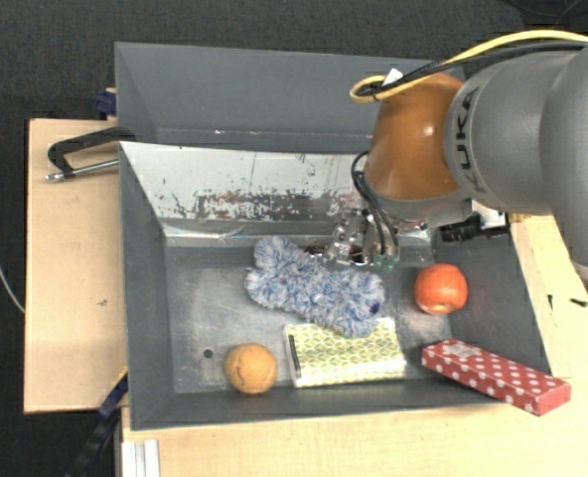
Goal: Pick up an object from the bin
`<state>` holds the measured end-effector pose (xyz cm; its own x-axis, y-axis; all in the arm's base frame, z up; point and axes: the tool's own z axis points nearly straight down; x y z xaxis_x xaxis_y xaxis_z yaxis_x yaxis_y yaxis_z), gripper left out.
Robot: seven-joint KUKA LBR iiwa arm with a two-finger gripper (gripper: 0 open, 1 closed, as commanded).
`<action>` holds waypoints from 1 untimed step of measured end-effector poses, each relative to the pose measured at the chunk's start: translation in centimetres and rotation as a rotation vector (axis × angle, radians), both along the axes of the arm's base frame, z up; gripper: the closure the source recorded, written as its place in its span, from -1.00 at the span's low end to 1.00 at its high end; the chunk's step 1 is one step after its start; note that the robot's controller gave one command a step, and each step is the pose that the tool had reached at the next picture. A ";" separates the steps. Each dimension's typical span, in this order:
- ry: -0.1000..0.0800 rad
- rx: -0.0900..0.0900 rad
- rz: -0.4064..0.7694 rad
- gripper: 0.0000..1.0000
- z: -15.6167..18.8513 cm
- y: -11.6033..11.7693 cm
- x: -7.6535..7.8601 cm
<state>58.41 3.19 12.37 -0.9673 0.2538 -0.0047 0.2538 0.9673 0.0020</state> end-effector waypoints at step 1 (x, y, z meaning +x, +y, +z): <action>0.002 0.001 -0.028 -1.00 12.9 -0.3 0.3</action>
Offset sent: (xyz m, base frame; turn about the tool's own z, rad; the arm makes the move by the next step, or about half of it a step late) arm 0.0000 0.0000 0.0000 0.0000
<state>58.68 2.92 25.31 -0.9597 0.2809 -0.0026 0.2809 0.9597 0.0021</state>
